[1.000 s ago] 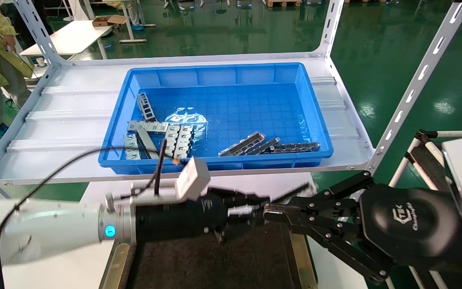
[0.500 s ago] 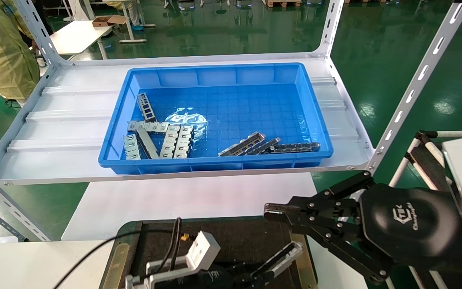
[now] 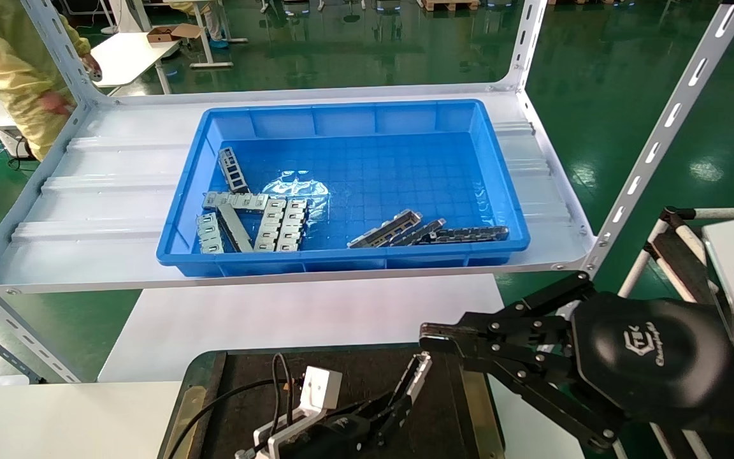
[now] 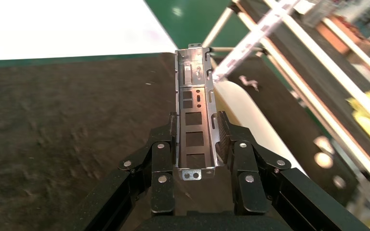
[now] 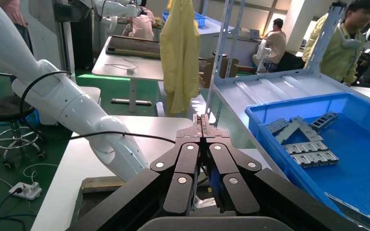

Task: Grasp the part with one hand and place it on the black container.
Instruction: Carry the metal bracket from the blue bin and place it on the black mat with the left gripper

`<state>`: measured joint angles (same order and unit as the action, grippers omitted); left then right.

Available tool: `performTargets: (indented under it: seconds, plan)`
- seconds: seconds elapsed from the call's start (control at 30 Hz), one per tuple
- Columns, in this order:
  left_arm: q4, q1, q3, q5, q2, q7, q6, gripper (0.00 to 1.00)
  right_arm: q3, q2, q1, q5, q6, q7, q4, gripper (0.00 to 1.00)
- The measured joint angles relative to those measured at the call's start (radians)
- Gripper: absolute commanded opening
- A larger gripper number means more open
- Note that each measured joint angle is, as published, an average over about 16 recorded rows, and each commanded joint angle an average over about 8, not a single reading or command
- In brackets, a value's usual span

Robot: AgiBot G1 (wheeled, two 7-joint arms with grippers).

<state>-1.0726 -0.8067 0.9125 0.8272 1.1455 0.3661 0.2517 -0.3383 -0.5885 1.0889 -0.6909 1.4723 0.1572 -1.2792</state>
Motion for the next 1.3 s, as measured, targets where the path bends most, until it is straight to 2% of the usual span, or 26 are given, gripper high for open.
performTargets:
  seconds: [0.27, 0.63, 0.93, 1.23, 1.3]
  plan:
    - [0.017, 0.008, 0.031, -0.016, 0.059, 0.057, -0.192, 0.00, 0.000, 0.000, 0.000, 0.000, 0.000, 0.000, 0.000, 0.00]
    - [0.014, 0.010, 0.084, -0.066, 0.097, 0.091, -0.374, 0.00, 0.000, 0.000, 0.000, 0.000, 0.000, 0.000, 0.000, 0.00]
    - [0.000, 0.008, 0.127, -0.120, 0.112, 0.090, -0.475, 0.00, -0.001, 0.000, 0.000, 0.000, 0.000, 0.000, 0.000, 0.00]
    - [-0.007, 0.004, 0.161, -0.166, 0.122, 0.082, -0.526, 0.00, -0.001, 0.000, 0.000, 0.001, 0.000, 0.000, 0.000, 0.00]
    - [-0.007, 0.003, 0.167, -0.174, 0.124, 0.080, -0.531, 0.04, -0.001, 0.000, 0.000, 0.001, 0.000, 0.000, 0.000, 0.05]
